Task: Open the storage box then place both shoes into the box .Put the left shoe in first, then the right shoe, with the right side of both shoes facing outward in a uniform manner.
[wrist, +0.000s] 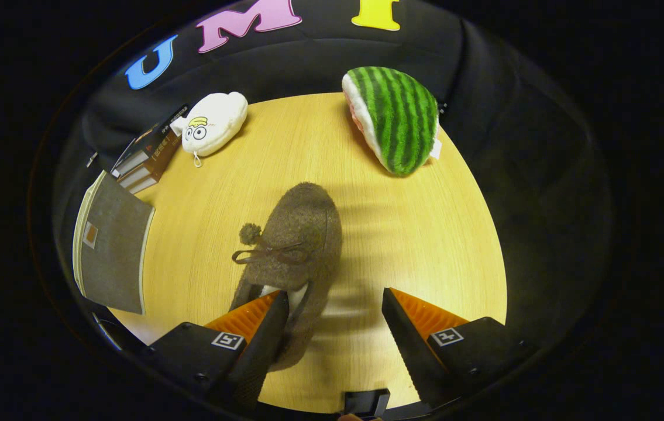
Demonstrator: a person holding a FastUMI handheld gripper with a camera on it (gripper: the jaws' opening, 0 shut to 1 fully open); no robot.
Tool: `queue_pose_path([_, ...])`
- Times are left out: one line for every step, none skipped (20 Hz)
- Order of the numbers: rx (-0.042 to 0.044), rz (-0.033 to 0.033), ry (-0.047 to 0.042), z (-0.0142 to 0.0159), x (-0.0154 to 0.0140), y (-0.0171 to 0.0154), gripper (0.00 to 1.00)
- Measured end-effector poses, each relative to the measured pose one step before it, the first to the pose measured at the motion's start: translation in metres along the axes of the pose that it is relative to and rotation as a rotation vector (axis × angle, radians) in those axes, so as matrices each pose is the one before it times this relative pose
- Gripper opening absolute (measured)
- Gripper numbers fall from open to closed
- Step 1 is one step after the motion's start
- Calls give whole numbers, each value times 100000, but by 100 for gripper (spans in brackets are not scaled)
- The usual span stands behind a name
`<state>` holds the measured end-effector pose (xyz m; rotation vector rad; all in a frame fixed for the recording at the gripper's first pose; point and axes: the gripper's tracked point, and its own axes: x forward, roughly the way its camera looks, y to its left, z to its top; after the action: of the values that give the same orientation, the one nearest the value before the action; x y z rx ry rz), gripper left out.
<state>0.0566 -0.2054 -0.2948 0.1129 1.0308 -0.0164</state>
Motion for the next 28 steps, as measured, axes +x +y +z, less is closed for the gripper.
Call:
queue_pose_path([2514, 977, 1403, -12, 553, 104, 99])
queue_pose_path([2370, 1697, 434, 212, 320, 148, 98])
queue_pose_path([1961, 1586, -476, 225, 264, 283, 91])
queue_pose_path([-203, -234, 78, 2, 513, 57, 82])
queue_pose_path([-1296, -22, 692, -167, 146, 55, 66])
queue_pose_path([-1203, 113, 1506, -331, 338, 252, 56])
queue_pose_path([69, -169, 442, -146, 95, 187, 43])
queue_pose_path([462, -667, 219, 68, 64, 41, 32])
queue_pose_path([740, -1749, -72, 124, 51, -302, 22])
queue_pose_path([2239, 71, 257, -99, -36, 0, 16])
queue_pose_path([803, -490, -30, 80, -122, -165, 10])
queue_pose_path([917, 570, -718, 53, 89, 24, 10])
queue_pose_path([62, 1729, -46, -226, -245, 300, 5])
queue_pose_path([62, 1352, 877, -278, -234, 226, 5])
queue_pose_path([321, 265, -61, -118, -440, 240, 5])
queue_pose_path([75, -568, -862, 50, -362, 161, 5])
queue_pose_path([486, -543, -1289, 286, -638, 352, 5])
queue_pose_path([1367, 361, -872, 136, -785, 666, 5])
queue_pose_path([2367, 1075, -449, 152, -992, 940, 5])
queue_pose_path([3337, 1216, 441, 22, -1013, 1027, 5])
queue_pose_path([3392, 1926, -104, 140, -1098, 1409, 5])
queue_pose_path([2424, 2552, -949, 216, -1080, 1614, 5])
queue_pose_path([1101, 1839, -835, 218, -953, 1553, 5])
queue_pose_path([790, 1274, -1118, 203, -857, 1434, 5])
queue_pose_path([414, 1151, -1142, 293, -747, 1574, 5])
queue_pose_path([844, 2010, -1020, 168, -757, 1795, 5])
queue_pose_path([993, 3526, -577, 193, -785, 2258, 5])
queue_pose_path([1066, 3742, -761, 176, -610, 2235, 5])
